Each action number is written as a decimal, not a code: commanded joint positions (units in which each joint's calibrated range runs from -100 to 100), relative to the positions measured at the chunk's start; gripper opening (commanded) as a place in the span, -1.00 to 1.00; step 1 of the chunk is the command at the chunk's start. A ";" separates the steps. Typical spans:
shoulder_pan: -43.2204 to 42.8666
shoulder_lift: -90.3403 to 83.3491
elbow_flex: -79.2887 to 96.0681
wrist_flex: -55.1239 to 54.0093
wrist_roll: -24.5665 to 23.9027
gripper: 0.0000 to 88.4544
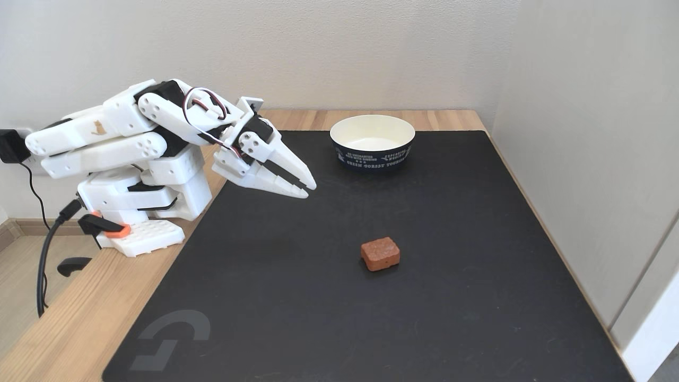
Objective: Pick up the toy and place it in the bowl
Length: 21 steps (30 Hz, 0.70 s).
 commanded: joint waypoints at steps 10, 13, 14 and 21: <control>0.34 -0.58 0.78 0.11 -0.12 -0.94; 0.43 -0.58 0.78 0.11 -0.17 -0.93; 0.43 -0.58 0.78 0.11 -0.17 -0.93; 0.09 -0.67 0.78 0.20 -0.27 -0.82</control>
